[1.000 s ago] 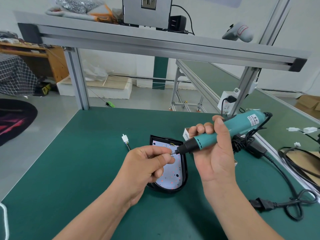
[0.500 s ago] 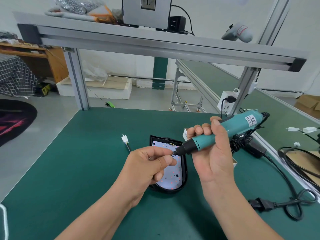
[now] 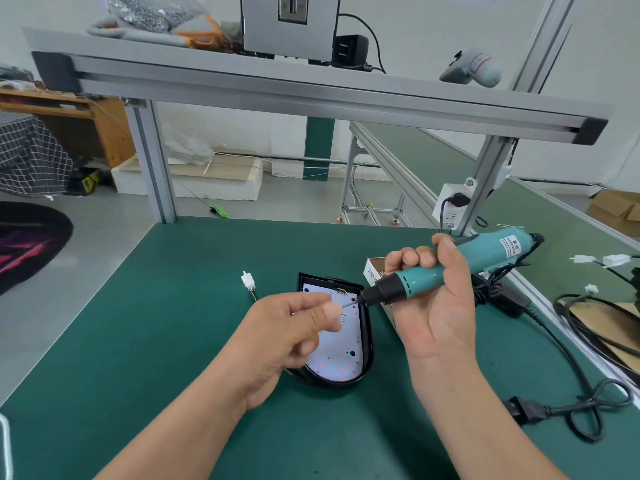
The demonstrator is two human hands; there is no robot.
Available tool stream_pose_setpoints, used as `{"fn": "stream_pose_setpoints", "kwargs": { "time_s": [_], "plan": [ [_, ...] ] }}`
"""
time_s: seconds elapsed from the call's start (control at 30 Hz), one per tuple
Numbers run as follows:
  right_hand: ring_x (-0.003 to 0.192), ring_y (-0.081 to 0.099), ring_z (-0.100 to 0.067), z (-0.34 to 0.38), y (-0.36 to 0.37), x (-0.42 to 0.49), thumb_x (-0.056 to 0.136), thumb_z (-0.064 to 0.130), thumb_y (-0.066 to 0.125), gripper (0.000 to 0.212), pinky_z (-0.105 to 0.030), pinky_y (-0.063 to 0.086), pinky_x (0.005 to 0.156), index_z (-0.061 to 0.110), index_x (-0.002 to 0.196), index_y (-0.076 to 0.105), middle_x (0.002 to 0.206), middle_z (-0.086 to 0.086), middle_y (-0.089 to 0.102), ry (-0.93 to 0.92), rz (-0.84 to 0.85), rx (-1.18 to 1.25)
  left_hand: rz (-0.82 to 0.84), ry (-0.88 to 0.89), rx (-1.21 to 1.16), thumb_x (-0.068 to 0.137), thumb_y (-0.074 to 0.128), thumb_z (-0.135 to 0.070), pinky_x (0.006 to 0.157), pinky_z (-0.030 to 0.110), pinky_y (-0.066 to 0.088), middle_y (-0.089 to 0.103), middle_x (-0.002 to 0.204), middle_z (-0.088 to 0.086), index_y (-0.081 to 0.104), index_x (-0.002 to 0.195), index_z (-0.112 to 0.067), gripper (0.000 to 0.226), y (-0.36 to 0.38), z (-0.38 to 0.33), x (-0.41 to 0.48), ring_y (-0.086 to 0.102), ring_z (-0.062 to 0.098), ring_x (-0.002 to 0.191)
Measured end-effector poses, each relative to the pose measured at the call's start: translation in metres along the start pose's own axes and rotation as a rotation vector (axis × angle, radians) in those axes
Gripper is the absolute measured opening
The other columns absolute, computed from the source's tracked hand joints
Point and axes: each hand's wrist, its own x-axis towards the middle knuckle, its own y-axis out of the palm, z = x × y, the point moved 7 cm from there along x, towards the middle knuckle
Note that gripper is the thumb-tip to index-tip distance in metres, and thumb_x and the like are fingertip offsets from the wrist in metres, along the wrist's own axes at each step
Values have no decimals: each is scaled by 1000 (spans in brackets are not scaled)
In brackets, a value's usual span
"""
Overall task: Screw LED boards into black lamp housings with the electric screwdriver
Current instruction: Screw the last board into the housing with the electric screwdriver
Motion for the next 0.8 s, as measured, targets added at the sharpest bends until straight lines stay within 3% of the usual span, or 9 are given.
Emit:
{"fn": "stream_pose_setpoints", "kwargs": {
  "time_s": [0.07,0.13,0.2,0.3,0.4,0.57,0.8],
  "plan": [
    [69,52,-17,6,-4,5,100,18,67,9,-35,54,84,19,98,58,72,3,47,-28,-14,2,-75,18,16,78,85,-44,42,20,26,63,78,14,78,91,-5,41,-16,-4,5,33,14,52],
    [69,52,-17,11,-9,11,99,17,69,11,-36,54,85,18,98,58,73,3,48,-54,-37,-5,-224,28,50,83,82,-42,43,22,22,51,77,12,71,82,0,44,-38,-6,12,29,16,54],
    [69,52,-18,16,-17,18,98,16,70,13,-37,54,86,17,98,57,73,2,48,-75,-67,-13,-326,18,151,90,80,-39,45,25,21,46,72,8,62,76,-6,40,-51,-3,16,27,16,53],
    [69,51,-17,19,-29,25,98,14,70,13,-37,53,85,19,96,59,73,2,48,-105,-104,-46,-310,-35,297,88,75,-51,49,28,17,36,66,4,40,73,-19,50,-48,6,22,23,19,54],
    [69,50,-18,19,-37,30,97,12,70,12,-37,52,86,21,92,63,73,1,48,-125,-120,-89,-277,-60,627,78,69,-69,59,36,17,26,69,4,23,73,-22,67,-40,11,25,22,20,60],
    [69,52,-17,14,-45,34,97,11,70,12,-37,55,84,21,91,66,73,0,51,-129,-113,-145,-242,-104,922,73,69,-56,58,32,24,28,56,-9,29,67,-23,52,-36,12,29,27,18,55],
    [69,53,-19,5,-43,34,96,9,69,14,-38,52,82,21,90,67,75,-2,50,-121,-55,-211,-165,-221,751,62,70,-42,67,38,29,42,68,-3,43,74,-20,37,-51,21,27,37,20,65]
  ]
}}
